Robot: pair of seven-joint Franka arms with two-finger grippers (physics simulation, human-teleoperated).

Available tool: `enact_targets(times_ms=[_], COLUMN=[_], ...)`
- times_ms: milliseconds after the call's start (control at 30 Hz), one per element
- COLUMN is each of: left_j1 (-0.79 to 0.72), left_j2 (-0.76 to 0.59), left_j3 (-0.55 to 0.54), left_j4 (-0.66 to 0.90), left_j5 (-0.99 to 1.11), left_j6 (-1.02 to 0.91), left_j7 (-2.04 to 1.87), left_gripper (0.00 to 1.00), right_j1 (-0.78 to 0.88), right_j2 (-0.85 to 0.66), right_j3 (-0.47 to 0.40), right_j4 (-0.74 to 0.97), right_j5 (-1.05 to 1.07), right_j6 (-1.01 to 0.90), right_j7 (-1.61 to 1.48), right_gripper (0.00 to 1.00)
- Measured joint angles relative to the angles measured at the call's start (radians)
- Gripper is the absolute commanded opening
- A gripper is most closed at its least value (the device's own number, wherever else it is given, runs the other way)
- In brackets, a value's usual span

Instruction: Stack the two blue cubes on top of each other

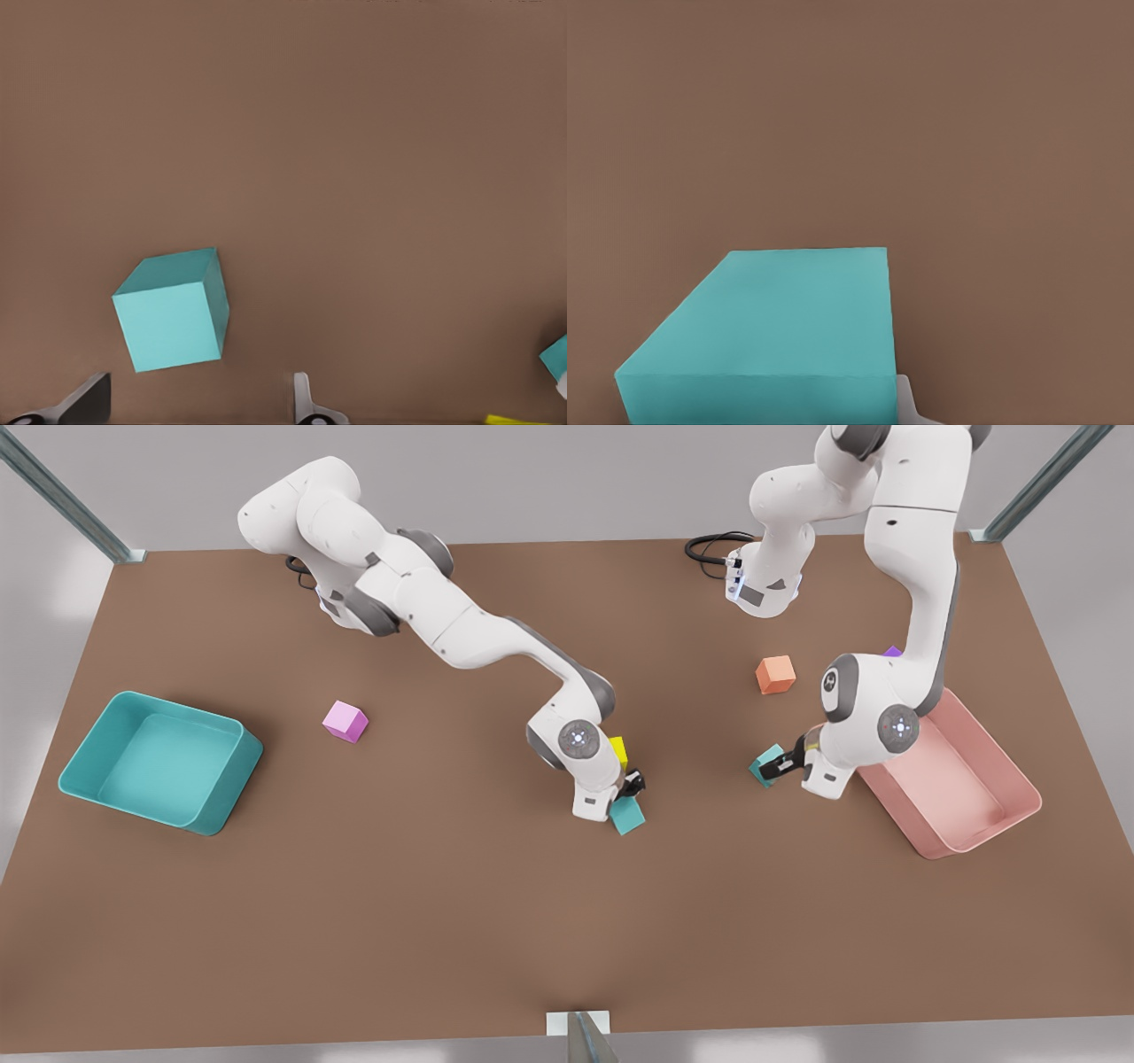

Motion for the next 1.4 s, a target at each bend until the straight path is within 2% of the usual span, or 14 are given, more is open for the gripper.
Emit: enact_targets(times_ms=[33, 233, 700, 900, 967, 1067, 1100, 1167, 1200, 1267, 1300, 1333, 1367, 1400], left_j1=[0.001, 0.023, 0.024, 0.023, 0.022, 0.023, 0.023, 0.023, 0.022, 0.022, 0.022, 0.022, 0.022, 0.022], left_j2=[-0.004, -0.005, 0.051, 0.061, 0.07, 0.096, 0.101, 0.113, 0.118, 0.123, 0.128, 0.134, 0.136, 0.134], left_j3=[-0.004, -0.007, -0.008, -0.008, -0.008, -0.007, -0.006, -0.006, -0.005, -0.004, -0.003, -0.002, -0.002, -0.002], left_j4=[-0.017, -0.128, -0.169, -0.174, -0.173, -0.171, -0.169, -0.166, -0.165, -0.163, -0.161, -0.16, -0.159, -0.155], left_j5=[-0.001, 0.059, 0.14, 0.144, 0.144, 0.145, 0.145, 0.145, 0.146, 0.146, 0.147, 0.148, 0.149, 0.151], left_j6=[0.017, 0.129, 0.257, 0.285, 0.292, 0.309, 0.313, 0.322, 0.327, 0.334, 0.337, 0.341, 0.345, 0.346], left_j7=[-0.02, -0.117, -0.248, -0.279, -0.287, -0.298, -0.301, -0.307, -0.31, -0.316, -0.318, -0.32, -0.322, -0.325], left_gripper=[1.0, 1.0, 1.0, 1.0, 1.0, 1.0, 1.0, 1.0, 0.99, 0.83, 0.83, 0.81, 0.71, 0.7], right_j1=[-0.002, -0.015, -0.023, -0.033, -0.052, -0.117, -0.155, -0.291, -0.4, -0.653, -0.758, -0.821, -0.845, -0.847], right_j2=[0.002, 0.002, 0.016, -0.065, -0.182, -0.519, -0.646, -0.913, -0.985, -1.029, -1.038, -1.056, -1.076, -1.09], right_j3=[0.002, 0.007, 0.006, 0.052, 0.056, 0.055, 0.036, -0.056, -0.097, -0.143, -0.151, -0.152, -0.15, -0.141], right_j4=[0.0, 0.0, -0.013, -0.015, -0.09, -0.304, -0.386, -0.573, -0.613, -0.646, -0.689, -0.754, -0.816, -0.879], right_j5=[-0.022, -0.086, -0.041, -0.027, -0.023, -0.02, -0.02, -0.021, -0.025, -0.042, -0.052, -0.06, -0.066, -0.07], right_j6=[0.006, 0.018, 0.073, 0.031, -0.018, -0.185, -0.265, -0.418, -0.49, -0.601, -0.633, -0.647, -0.653, -0.647], right_j7=[0.016, 0.111, 0.166, 0.148, 0.142, 0.124, 0.113, 0.085, 0.07, 0.043, 0.03, 0.018, 0.008, -0.001], right_gripper=[1.0, 1.0, 1.0, 1.0, 1.0, 1.0, 1.0, 1.0, 1.0, 1.0, 1.0, 1.0, 1.0, 1.0])
